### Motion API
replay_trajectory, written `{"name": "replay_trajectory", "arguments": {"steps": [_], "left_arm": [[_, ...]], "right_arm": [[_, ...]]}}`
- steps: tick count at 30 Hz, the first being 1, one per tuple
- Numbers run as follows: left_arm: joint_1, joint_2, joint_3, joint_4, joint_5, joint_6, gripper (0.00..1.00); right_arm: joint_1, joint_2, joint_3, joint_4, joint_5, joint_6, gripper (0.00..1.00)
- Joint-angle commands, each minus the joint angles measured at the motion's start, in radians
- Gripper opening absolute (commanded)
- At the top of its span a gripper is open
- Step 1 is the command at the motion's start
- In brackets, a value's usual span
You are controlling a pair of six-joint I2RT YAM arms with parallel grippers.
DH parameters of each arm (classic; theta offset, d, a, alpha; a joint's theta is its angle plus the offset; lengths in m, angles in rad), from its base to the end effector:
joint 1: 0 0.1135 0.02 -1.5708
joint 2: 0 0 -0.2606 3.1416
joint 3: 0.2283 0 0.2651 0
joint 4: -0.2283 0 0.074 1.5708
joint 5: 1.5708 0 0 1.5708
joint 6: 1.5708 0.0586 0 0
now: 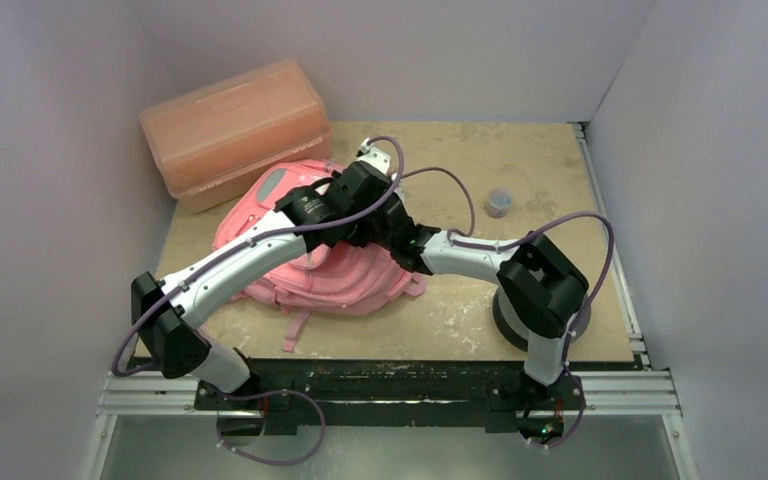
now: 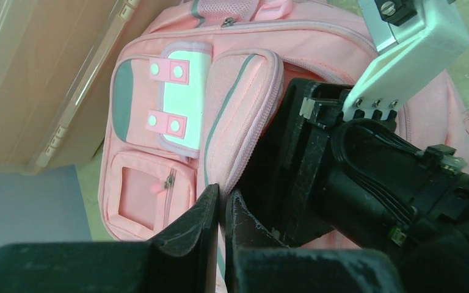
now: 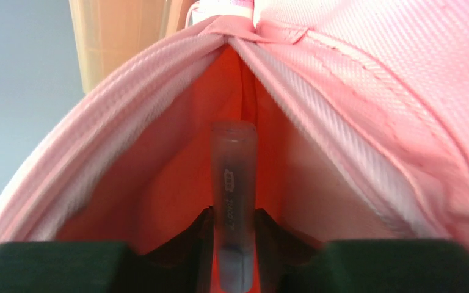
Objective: Pack the student bag
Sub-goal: Place the stationery in the student bag.
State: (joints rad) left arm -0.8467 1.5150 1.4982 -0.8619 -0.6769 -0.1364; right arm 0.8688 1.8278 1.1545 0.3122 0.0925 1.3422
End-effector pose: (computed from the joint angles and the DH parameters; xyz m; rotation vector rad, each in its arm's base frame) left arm 0.2534 -0.2312 0.3372 0.5066 2.1740 0.3103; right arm 0.2943 0.3396 0.2047 0.5826 2.1158 1.3095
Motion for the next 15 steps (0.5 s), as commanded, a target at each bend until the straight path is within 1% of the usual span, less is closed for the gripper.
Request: {"name": "replay_trajectory", "arguments": {"steps": [1, 2, 4, 7, 10, 12, 15], "left_arm": [[-0.005, -0.067, 0.010, 0.088, -0.035, 0.013, 0.00], [-0.005, -0.063, 0.015, 0.082, -0.034, 0.014, 0.00], [-0.005, -0.054, 0.029, 0.061, -0.029, 0.008, 0.00], [-0.005, -0.055, 0.018, 0.072, -0.033, 0.012, 0.00], [-0.005, -0.044, 0.030, 0.064, -0.024, 0.010, 0.00], [-0.005, -0.043, 0.032, 0.058, -0.020, 0.007, 0.00], [-0.005, -0.034, 0.026, 0.064, -0.021, 0.010, 0.00]], "right_arm": [[0.007, 0.027, 0.068, 0.065, 0.049, -0.011, 0.40], [0.008, 0.018, 0.055, 0.065, 0.052, -0.020, 0.47], [0.008, -0.009, 0.024, 0.047, 0.062, -0.047, 0.60], [0.005, -0.097, -0.040, -0.018, 0.055, -0.117, 0.69], [0.004, -0.215, -0.113, -0.100, 0.104, -0.207, 0.74], [-0.011, -0.280, -0.143, -0.182, 0.113, -0.259, 0.74], [-0.023, -0.356, -0.143, -0.356, 0.140, -0.359, 0.74]]}}
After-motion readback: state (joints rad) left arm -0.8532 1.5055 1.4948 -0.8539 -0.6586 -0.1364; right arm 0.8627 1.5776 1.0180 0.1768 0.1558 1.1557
